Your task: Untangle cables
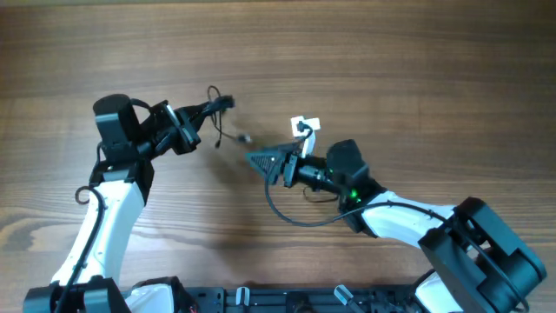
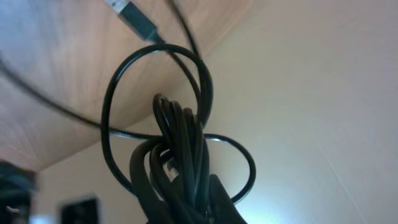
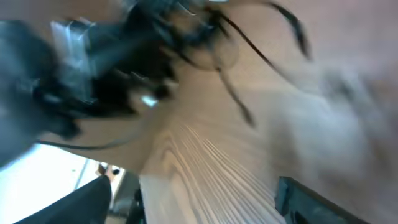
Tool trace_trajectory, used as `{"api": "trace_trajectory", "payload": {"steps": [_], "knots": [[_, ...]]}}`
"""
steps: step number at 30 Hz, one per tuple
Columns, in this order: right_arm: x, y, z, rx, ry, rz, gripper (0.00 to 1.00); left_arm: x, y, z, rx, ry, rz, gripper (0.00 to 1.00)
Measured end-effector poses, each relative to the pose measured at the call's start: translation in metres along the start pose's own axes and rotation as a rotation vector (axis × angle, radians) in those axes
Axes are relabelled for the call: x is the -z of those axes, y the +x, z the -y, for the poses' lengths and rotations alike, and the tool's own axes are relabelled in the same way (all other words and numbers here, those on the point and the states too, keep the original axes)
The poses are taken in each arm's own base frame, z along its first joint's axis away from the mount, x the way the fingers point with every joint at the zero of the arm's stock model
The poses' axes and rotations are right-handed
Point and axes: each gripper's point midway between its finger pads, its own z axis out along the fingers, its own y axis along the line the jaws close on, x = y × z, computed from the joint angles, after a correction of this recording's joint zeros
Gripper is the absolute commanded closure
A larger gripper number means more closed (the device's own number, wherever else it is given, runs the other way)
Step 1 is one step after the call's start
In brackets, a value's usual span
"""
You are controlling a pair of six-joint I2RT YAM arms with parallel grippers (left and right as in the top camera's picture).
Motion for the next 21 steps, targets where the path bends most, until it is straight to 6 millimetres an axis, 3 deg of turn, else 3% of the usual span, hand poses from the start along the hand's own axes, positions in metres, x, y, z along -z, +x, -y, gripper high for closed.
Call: {"api": "trace_trajectory", "payload": {"steps": [2,3,5,9,16,19,21], "knots": [[0.0,-0.012,-0.008,0.078,-0.023,0.054,0.42,-0.009,0.012,-0.013,-0.015,-0.042,-0.023,0.96],[0.0,-0.012,-0.005,0.091,-0.011,0.059,0.43,-0.012,0.017,-0.017,-0.023,-0.057,-0.034,0.96],[0.0,-0.012,0.003,0.097,0.028,0.063,0.36,-0.02,0.03,-0.03,-0.043,-0.096,-0.062,0.96],[0.005,-0.014,0.044,0.073,0.223,0.101,0.31,-0.027,0.043,-0.043,-0.063,-0.136,-0.091,0.96],[0.004,-0.023,0.046,0.245,0.243,0.137,0.32,-0.036,0.067,-0.056,-0.12,-0.164,-0.152,0.96],[-0.001,-0.019,0.051,0.261,0.226,0.126,0.55,-0.038,0.075,-0.057,-0.142,-0.161,-0.175,0.96],[-0.004,-0.018,0.054,0.275,0.213,0.132,0.88,-0.04,0.082,-0.061,-0.157,-0.168,-0.196,0.96]]}}
